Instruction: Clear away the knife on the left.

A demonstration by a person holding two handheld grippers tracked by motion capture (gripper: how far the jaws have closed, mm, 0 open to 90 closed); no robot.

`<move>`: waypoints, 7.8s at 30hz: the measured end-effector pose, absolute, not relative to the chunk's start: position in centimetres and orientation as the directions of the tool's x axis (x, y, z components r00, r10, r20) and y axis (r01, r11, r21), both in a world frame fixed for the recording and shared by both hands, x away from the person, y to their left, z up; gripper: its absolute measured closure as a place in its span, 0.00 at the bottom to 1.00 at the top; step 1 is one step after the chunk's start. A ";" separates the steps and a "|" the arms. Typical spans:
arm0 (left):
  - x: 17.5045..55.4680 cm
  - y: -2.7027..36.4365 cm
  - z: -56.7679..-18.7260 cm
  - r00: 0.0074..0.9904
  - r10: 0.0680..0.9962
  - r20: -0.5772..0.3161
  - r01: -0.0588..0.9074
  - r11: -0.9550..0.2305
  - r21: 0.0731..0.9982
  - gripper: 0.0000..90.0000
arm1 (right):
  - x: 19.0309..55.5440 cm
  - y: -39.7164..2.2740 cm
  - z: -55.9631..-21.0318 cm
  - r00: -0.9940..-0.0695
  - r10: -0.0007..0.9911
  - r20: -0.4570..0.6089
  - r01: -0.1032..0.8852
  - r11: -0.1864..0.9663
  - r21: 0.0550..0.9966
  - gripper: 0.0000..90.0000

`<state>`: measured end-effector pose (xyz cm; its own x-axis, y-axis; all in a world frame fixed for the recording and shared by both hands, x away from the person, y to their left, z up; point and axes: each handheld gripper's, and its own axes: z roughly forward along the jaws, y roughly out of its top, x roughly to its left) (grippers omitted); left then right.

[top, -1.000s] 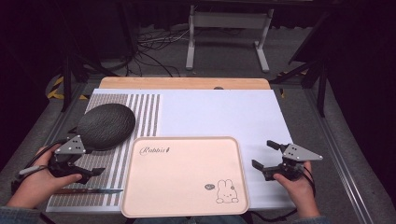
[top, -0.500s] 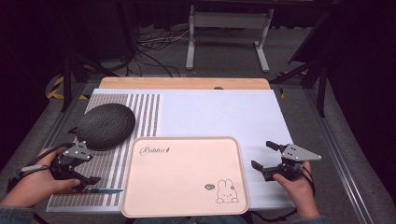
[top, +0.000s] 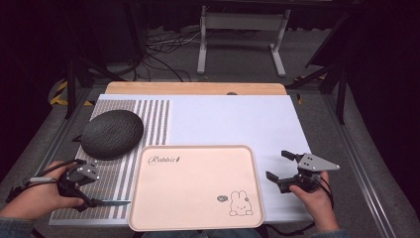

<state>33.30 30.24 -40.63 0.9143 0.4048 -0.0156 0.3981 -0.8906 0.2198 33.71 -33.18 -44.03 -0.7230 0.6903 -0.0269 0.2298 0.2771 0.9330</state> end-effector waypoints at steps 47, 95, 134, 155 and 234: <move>32.6 30.0 -41.2 0.995 0.086 0.048 0.090 -0.993 -0.073 0.87 | 33.7 -33.0 -44.2 -0.738 0.674 -0.029 0.226 0.288 0.931 0.03; 34.9 24.1 -35.2 0.585 0.771 -0.252 0.810 -0.544 0.220 0.87 | 33.7 -33.2 -44.4 -0.730 0.683 -0.014 0.244 0.279 0.929 0.03; 36.1 16.8 -37.6 0.615 0.713 -0.338 0.787 -0.579 0.211 0.87 | 33.7 -33.6 -44.4 -0.731 0.683 -0.006 0.247 0.272 0.930 0.02; 36.7 15.3 -40.3 0.604 0.705 -0.371 0.786 -0.604 0.133 0.87 | 33.7 -33.6 -44.4 -0.732 0.681 -0.013 0.250 0.286 0.925 0.02; 35.8 14.9 -41.4 0.989 0.139 -0.054 0.148 -0.853 0.501 1.00 | 33.8 -33.4 -44.8 -0.743 0.669 -0.012 0.260 0.305 0.916 0.02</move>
<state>35.77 14.85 -41.37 0.9887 0.1395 -0.0541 0.1477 -0.8529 0.5008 33.84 -33.38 -44.81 -0.7432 0.6689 -0.0120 0.2595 0.3049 0.9164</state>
